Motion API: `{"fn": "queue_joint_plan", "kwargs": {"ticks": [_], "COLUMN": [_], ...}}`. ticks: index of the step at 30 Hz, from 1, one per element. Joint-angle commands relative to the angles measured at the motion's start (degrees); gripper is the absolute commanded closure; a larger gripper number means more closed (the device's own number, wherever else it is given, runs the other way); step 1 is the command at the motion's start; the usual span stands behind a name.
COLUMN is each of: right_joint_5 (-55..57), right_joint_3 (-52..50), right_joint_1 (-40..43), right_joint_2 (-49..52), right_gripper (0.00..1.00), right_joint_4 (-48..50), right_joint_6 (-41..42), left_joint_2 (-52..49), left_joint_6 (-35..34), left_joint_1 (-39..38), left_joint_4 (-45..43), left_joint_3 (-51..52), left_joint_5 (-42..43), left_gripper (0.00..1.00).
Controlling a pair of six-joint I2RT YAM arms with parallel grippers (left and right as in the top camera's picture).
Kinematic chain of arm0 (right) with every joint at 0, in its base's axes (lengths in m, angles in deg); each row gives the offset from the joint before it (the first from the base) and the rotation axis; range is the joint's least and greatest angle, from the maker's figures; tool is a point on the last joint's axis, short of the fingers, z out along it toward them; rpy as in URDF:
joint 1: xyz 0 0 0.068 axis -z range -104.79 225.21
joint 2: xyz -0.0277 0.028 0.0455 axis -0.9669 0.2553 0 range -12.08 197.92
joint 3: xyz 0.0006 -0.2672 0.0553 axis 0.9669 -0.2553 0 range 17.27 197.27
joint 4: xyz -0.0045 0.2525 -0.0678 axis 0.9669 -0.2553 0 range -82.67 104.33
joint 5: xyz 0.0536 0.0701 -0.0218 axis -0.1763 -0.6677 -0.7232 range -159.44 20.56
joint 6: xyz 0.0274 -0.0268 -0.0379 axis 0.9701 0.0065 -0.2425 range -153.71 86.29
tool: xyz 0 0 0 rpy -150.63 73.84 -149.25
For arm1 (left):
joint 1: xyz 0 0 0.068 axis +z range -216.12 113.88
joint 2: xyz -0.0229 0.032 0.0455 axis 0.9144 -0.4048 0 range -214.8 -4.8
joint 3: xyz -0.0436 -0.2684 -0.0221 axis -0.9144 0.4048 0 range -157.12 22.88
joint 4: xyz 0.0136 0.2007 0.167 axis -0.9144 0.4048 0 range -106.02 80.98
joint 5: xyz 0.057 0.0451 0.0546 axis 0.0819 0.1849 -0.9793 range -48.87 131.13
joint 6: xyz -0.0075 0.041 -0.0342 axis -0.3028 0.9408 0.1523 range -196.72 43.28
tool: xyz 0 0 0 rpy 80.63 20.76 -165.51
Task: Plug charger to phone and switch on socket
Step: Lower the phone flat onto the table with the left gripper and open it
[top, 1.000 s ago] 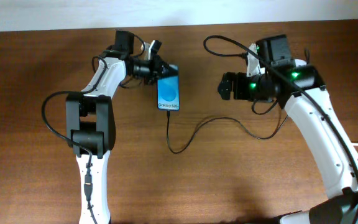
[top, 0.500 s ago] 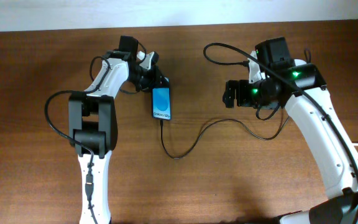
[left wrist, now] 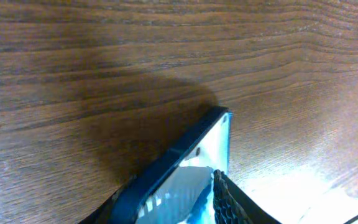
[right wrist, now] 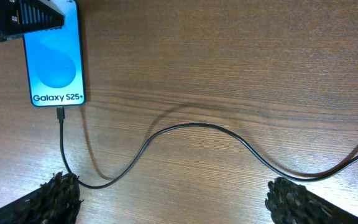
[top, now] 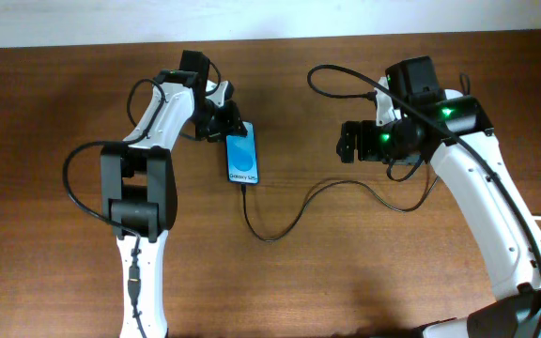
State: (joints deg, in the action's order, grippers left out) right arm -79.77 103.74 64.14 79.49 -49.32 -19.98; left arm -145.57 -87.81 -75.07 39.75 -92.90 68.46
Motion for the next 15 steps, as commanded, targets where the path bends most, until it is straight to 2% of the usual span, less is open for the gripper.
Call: {"fn": "queue_joint_plan", "kwargs": {"ticks": [1,6,8,11,13,15], "right_joint_5": [0.9,0.9,0.9,0.9,0.9,0.9], "right_joint_3": [1.1,1.1,1.1,1.1,1.1,1.1], "right_joint_1": [0.2,0.2,0.2,0.2,0.2,0.2], "right_joint_2": [-0.4,-0.4,-0.4,-0.4,-0.4,-0.4], "right_gripper": [0.02,0.02,0.02,0.02,0.02,0.02], "right_joint_4": [0.0,0.0,-0.1,-0.3,-0.3,-0.2], "right_joint_6": [0.2,0.2,0.2,0.2,0.2,0.2], "left_joint_2": [-2.6,-2.6,-2.6,-2.6,-2.6,-2.6], "left_joint_6": [0.9,0.9,0.9,0.9,0.9,0.9], "left_joint_1": [0.5,0.5,0.5,0.5,0.5,0.5], "left_joint_4": [0.5,4.2,5.0,5.2,5.2,5.2], "left_joint_3": [1.4,1.4,1.4,1.4,1.4,1.4], "left_joint_5": [-8.4,-18.9,-21.4,-21.8,-21.8,-21.8], "left_gripper": [0.61,0.64,0.61,0.54,0.57,0.54]}}
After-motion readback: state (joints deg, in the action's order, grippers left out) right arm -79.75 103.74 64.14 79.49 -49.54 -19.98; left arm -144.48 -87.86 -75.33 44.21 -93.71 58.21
